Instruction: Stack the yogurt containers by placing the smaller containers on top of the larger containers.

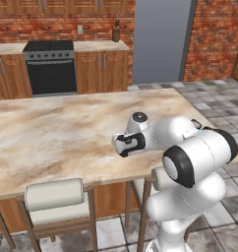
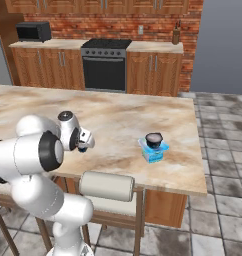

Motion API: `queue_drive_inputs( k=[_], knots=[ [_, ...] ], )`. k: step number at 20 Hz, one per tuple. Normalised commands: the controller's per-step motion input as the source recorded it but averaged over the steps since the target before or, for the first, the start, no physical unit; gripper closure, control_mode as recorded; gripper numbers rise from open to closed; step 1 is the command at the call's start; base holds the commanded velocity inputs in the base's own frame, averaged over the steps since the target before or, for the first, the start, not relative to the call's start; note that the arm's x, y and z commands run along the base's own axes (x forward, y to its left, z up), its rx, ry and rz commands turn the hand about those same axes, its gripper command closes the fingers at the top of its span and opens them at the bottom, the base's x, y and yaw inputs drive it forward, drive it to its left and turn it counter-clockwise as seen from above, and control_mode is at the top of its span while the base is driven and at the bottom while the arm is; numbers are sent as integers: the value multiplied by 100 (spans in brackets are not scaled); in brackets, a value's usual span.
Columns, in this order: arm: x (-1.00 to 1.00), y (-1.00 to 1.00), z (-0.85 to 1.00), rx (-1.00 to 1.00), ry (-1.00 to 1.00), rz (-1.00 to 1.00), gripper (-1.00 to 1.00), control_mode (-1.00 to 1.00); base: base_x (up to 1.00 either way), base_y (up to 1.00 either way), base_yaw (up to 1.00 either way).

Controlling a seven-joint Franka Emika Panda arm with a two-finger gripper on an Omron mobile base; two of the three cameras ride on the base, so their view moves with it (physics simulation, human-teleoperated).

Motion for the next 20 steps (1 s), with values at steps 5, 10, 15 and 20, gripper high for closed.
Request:
queue_drive_inputs(
  k=[5, 10, 15, 20],
  knots=[
    [19, 0, -11, 0, 0, 0, -100, -100, 0, 0, 0],
    [20, 0, -9, 0, 0, 0, -100, -100, 0, 0, 0],
    [18, 1, -8, 0, 0, 0, -100, -100, 0, 0, 0],
    [2, 8, -6, 0, 0, 0, -100, -100, 0, 0, 0]
  ],
)
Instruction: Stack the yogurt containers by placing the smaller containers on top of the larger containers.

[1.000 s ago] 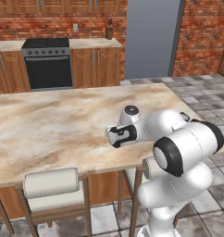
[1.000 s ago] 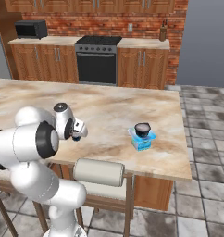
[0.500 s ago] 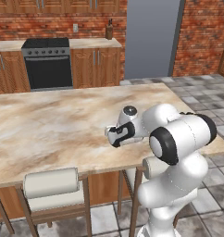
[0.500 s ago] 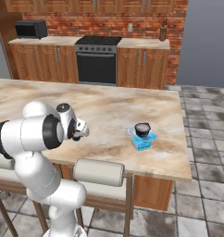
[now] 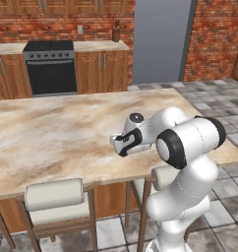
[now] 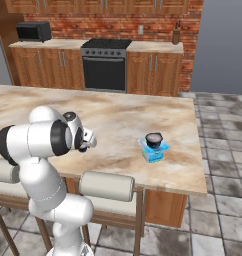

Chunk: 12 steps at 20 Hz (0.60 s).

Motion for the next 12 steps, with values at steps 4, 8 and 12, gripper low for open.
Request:
queue_drive_inputs(
  k=[4, 8, 12],
  knots=[
    [0, 10, -5, 0, 0, 0, -100, -100, 0, 0, 0],
    [0, 4, -5, 0, 0, 0, -100, -100, 0, 0, 0],
    [0, 0, -3, 0, 0, 0, -100, -100, 0, 0, 0]
  ],
)
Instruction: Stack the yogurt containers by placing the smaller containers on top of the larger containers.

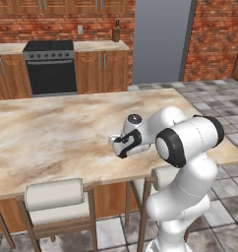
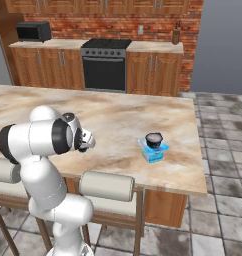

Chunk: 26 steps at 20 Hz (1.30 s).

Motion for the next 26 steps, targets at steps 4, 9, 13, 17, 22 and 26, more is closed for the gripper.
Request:
queue_drive_inputs(
  k=[4, 9, 13, 17, 22, 26],
  knots=[
    [0, 0, -4, 0, 0, 0, -100, -100, 0, 0, 0],
    [2, 0, -6, 0, 0, 0, -100, -100, 0, 0, 0],
    [12, 0, -7, 0, 0, 0, -100, -100, 0, 0, 0],
    [17, 0, -6, 0, 0, 0, -100, -100, 0, 0, 0],
    [12, 0, -8, 0, 0, 0, -100, -100, 0, 0, 0],
    [2, 0, -10, 0, 0, 0, -100, -100, 0, 0, 0]
  ],
)
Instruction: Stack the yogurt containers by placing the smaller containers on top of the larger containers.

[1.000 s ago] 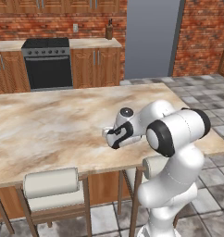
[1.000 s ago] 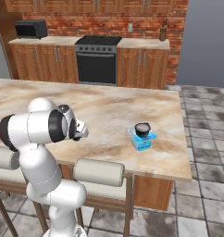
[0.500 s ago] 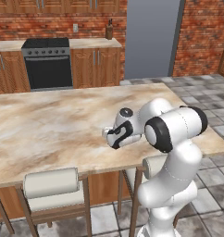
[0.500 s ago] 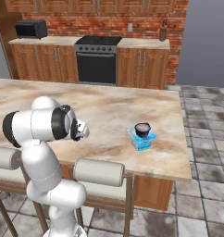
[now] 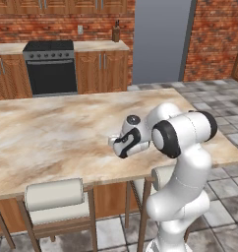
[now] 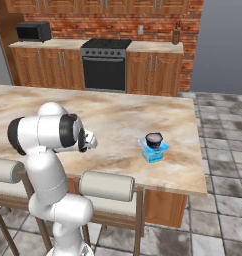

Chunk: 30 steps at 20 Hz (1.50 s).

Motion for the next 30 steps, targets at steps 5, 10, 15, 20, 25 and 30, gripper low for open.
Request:
queue_drive_inputs(
  k=[5, 10, 15, 20, 25, 30],
  knots=[
    [1, 0, -10, 0, 0, 0, -100, -100, 0, 0, 0],
    [7, 0, -12, 0, 0, 0, -100, -100, 0, 0, 0],
    [10, 2, -12, 0, 0, 0, 100, -100, 0, 0, 0],
    [7, 2, -5, 0, 0, 0, 100, -100, 0, 0, 0],
    [0, 0, 2, 0, 0, 0, 100, -100, 0, 0, 0],
    [-3, -4, 27, 0, 3, -1, 100, -100, 0, 0, 0]
  ],
)
